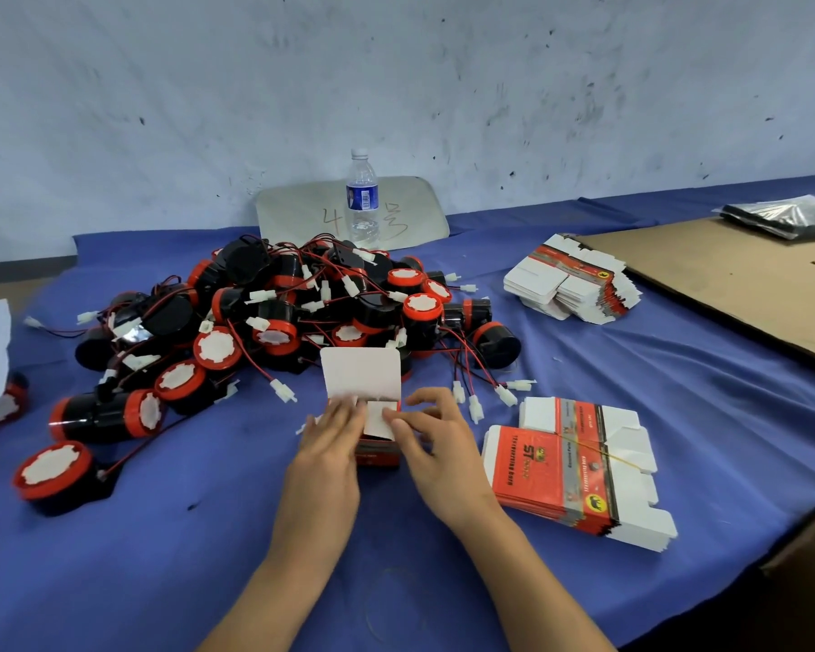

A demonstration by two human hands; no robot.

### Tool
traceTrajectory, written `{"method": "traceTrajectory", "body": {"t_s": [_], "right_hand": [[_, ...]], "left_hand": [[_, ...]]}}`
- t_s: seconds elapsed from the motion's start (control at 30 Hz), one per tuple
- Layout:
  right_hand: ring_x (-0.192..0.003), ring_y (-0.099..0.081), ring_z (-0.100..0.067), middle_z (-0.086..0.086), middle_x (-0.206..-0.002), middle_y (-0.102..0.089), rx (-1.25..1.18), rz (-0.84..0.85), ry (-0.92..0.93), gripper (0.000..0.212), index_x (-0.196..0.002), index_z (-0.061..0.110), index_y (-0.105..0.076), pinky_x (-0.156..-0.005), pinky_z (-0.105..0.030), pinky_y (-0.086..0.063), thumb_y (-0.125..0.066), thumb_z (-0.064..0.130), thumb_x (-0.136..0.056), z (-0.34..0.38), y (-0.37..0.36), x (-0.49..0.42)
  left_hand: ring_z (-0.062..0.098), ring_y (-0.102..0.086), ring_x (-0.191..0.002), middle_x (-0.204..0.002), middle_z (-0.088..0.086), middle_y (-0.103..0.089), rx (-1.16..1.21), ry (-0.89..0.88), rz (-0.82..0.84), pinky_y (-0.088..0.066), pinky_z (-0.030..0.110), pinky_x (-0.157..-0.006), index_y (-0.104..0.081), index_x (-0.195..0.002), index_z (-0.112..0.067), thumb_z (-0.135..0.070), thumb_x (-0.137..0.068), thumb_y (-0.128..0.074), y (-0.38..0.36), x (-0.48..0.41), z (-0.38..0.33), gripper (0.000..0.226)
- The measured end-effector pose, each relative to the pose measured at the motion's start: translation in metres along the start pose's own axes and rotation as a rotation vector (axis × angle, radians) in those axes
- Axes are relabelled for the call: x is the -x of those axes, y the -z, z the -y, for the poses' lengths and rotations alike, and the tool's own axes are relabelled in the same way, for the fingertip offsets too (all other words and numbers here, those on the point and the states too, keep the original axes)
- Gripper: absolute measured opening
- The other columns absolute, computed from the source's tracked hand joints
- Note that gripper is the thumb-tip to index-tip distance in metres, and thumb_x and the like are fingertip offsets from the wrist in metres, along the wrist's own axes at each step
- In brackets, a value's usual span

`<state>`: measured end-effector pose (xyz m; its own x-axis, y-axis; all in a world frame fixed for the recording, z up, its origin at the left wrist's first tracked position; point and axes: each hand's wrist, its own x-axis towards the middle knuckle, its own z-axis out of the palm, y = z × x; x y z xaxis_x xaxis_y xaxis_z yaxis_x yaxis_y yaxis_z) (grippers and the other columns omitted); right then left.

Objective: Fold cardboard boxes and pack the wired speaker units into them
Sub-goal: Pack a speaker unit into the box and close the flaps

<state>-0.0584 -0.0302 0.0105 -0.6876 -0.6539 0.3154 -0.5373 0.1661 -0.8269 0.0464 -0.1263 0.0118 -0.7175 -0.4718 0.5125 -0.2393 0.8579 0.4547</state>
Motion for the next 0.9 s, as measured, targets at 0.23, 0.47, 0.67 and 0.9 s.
{"method": "traceTrajectory", "body": {"t_s": [0.23, 0.47, 0.67, 0.9], "right_hand": [[-0.095, -0.057, -0.001, 0.014, -0.100, -0.058, -0.228, -0.248, 0.152, 0.010, -0.086, 0.020, -0.059, -0.082, -0.009, -0.039, -0.056, 0.028, -0.091, 0.015, 0.006, 0.006], [-0.084, -0.060, -0.013, 0.004, -0.088, -0.060, -0.279, -0.350, 0.186, 0.028, -0.087, 0.023, -0.066, -0.074, -0.021, -0.045, -0.046, 0.042, -0.091, 0.020, 0.011, 0.007], [-0.079, -0.064, 0.000, 0.022, -0.083, -0.067, -0.201, -0.408, 0.108, 0.011, -0.088, 0.029, -0.068, -0.070, -0.015, -0.047, -0.057, 0.028, -0.087, 0.012, 0.009, 0.004], [-0.071, -0.062, 0.005, 0.037, -0.074, -0.062, -0.065, -0.362, 0.114, 0.016, -0.100, 0.029, -0.072, -0.066, -0.010, -0.045, -0.062, 0.020, -0.091, 0.004, 0.011, 0.004]], "left_hand": [[0.018, -0.052, -0.127, -0.131, 0.003, -0.061, 0.180, -0.035, 0.080, -0.037, 0.042, -0.111, -0.068, -0.119, -0.010, -0.014, -0.080, -0.077, -0.002, -0.001, -0.005, 0.040], [0.000, -0.054, -0.119, -0.123, -0.013, -0.063, 0.374, -0.230, 0.181, -0.028, 0.037, -0.115, -0.071, -0.106, -0.017, -0.022, -0.075, -0.080, -0.006, -0.002, -0.012, 0.032], [-0.005, -0.055, -0.109, -0.115, -0.018, -0.063, 0.377, -0.259, 0.117, -0.039, 0.040, -0.104, -0.069, -0.094, -0.020, -0.021, -0.072, -0.074, -0.010, -0.001, -0.018, 0.022], [-0.006, -0.055, -0.113, -0.119, -0.023, -0.061, 0.368, -0.238, 0.096, -0.019, 0.032, -0.118, -0.071, -0.095, -0.018, -0.030, -0.077, -0.067, -0.010, -0.003, -0.016, 0.022]]}}
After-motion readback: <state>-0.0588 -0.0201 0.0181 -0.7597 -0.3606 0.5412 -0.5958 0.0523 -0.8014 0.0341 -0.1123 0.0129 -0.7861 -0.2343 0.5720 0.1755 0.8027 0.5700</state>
